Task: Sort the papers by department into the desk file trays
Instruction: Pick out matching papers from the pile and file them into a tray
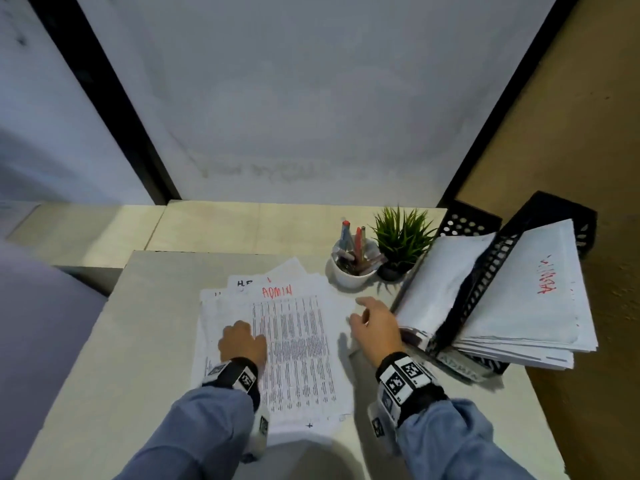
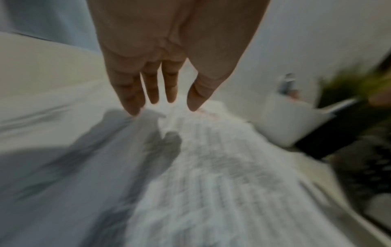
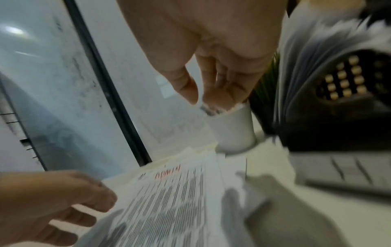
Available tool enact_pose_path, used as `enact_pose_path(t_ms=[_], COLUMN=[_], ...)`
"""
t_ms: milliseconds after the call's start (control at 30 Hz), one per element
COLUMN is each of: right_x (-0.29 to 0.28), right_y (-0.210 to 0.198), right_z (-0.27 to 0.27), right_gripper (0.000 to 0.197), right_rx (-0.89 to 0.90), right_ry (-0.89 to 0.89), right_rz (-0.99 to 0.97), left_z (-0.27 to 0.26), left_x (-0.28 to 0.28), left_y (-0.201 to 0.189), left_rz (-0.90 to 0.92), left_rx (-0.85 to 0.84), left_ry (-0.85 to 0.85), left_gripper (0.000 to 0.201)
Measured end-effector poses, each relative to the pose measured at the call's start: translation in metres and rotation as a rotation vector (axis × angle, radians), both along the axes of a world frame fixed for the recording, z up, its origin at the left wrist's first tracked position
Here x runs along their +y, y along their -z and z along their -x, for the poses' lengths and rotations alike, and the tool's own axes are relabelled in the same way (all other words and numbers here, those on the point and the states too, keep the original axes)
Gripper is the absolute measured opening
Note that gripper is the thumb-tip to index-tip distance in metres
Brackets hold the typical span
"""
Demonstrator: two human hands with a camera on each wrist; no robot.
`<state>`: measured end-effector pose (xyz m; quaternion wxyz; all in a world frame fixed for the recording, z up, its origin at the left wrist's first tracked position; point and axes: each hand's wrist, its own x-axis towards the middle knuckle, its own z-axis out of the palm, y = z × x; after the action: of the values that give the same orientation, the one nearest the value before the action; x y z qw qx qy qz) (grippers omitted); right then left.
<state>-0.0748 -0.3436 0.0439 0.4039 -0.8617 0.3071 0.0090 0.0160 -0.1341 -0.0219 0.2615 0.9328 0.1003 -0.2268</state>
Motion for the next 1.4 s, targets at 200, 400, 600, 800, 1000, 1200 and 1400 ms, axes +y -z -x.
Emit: enact_pose_path(t_ms=[200, 400, 600, 800, 1000, 1200, 1400], right_x=[0.030, 0.047, 0.049, 0.051, 0.044, 0.030, 0.018], right_y=[0.057, 0.071, 0.078, 0.082, 0.079, 0.092, 0.096], right_z=[-0.001, 0.002, 0.011, 0.017, 0.017, 0.013, 0.017], right_gripper=[0.026, 0.033, 0.023, 0.046, 0.046, 0.031, 0.035], right_rx=[0.258, 0.285, 0.479, 0.336, 0.105, 0.013, 0.061], right_ry=[0.065, 0.106, 0.170, 0.254, 0.389, 0.507, 0.397], right_rz=[-0.142, -0.062, 0.046, -0.092, -0.387, -0.649, -0.576], left_z=[0.012, 0.020, 0.030, 0.037, 0.038, 0.031, 0.020], left_x=[0.039, 0.036, 0.032, 0.017, 0.031, 0.054, 0.060], left_y=[0.014, 0.018, 0.019, 0.015, 0.010, 0.022, 0.018], left_rz=[0.053, 0.221, 0.264, 0.321, 0.573, 0.598, 0.540], left_rx=[0.028, 0.138, 0.172, 0.145, 0.108, 0.128, 0.067], left_ry=[-0.170, -0.196, -0.103, -0.055, 0.016, -0.028, -0.098], left_gripper=[0.048, 0.052, 0.050, 0.041, 0.033, 0.007, 0.031])
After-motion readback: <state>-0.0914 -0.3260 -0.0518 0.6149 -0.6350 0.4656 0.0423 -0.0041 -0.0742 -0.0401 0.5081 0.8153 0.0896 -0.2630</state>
